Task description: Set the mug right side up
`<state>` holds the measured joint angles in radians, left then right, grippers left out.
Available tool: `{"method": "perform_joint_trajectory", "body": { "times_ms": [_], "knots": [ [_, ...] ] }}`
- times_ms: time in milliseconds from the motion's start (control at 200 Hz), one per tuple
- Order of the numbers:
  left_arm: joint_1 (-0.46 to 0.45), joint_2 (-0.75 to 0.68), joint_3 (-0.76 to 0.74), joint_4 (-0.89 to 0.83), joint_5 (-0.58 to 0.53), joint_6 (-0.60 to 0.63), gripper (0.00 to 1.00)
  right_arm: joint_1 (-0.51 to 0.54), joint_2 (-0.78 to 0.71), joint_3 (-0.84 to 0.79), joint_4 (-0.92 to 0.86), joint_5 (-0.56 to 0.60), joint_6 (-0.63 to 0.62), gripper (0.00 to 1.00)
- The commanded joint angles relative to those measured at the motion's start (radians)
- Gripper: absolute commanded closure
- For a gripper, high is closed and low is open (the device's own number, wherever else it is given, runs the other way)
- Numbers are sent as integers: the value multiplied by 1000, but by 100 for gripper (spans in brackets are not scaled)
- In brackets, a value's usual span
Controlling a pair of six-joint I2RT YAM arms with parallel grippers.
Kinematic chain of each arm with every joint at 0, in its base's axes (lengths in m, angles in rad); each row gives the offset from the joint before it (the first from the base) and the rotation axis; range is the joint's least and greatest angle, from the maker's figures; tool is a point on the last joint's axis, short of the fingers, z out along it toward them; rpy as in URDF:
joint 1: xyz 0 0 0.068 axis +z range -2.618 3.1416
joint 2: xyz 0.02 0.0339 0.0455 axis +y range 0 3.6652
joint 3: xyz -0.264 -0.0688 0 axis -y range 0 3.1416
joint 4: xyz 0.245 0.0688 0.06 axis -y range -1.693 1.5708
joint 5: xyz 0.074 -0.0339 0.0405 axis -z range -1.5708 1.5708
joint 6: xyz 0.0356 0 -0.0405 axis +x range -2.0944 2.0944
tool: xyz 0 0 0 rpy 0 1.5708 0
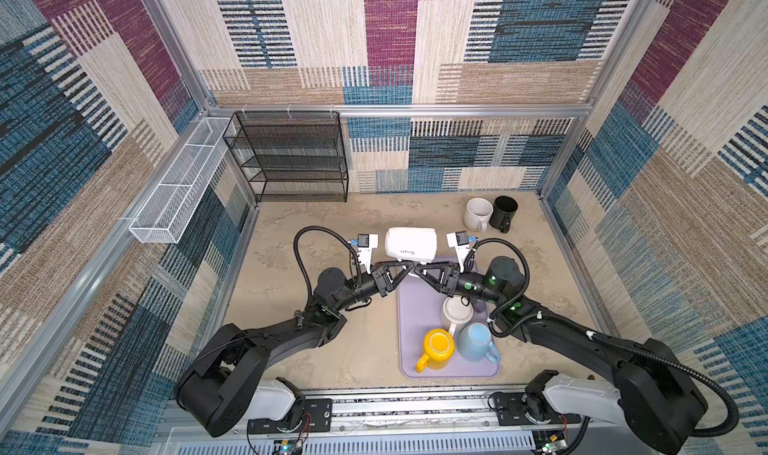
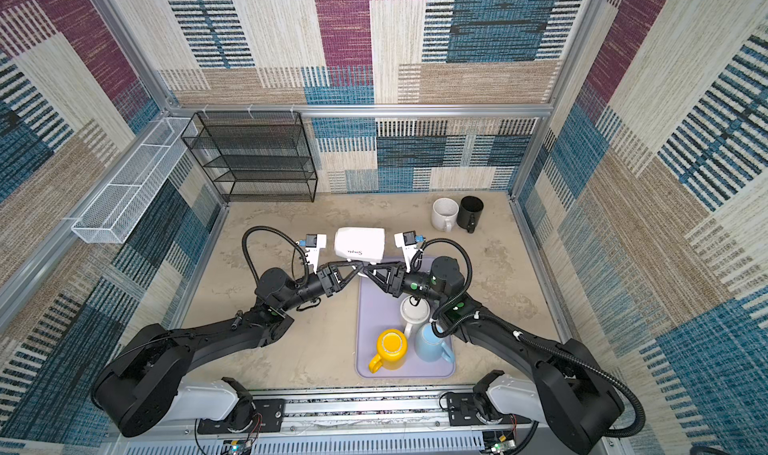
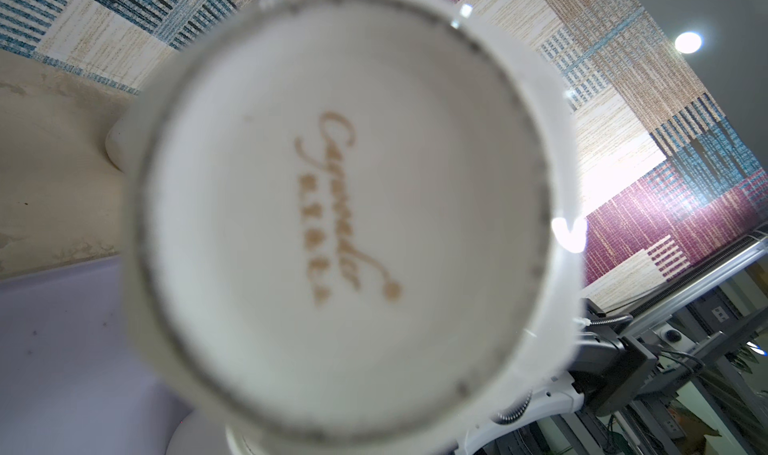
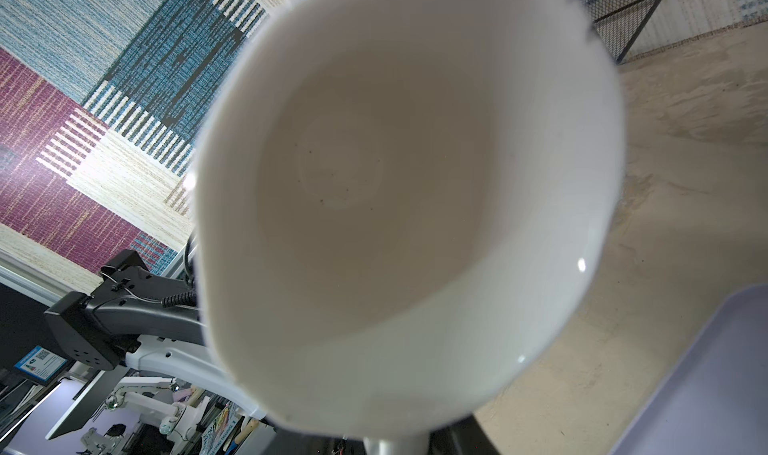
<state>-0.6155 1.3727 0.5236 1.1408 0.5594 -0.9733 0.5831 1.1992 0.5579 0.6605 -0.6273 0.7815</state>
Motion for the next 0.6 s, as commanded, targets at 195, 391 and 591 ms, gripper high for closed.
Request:
{"method": "perform_joint_trajectory", "body": {
  "times_ms": [195, 391, 591],
  "knots": [
    [1, 17, 17, 131, 66, -20, 100, 4, -9, 7, 112, -26, 28, 72],
    [0, 25, 18, 143, 88, -23, 100, 3, -14, 1, 128, -28, 36, 76],
    [0, 32, 25, 147, 104, -24, 100, 3, -26, -7, 140, -31, 37, 83]
  ]
}}
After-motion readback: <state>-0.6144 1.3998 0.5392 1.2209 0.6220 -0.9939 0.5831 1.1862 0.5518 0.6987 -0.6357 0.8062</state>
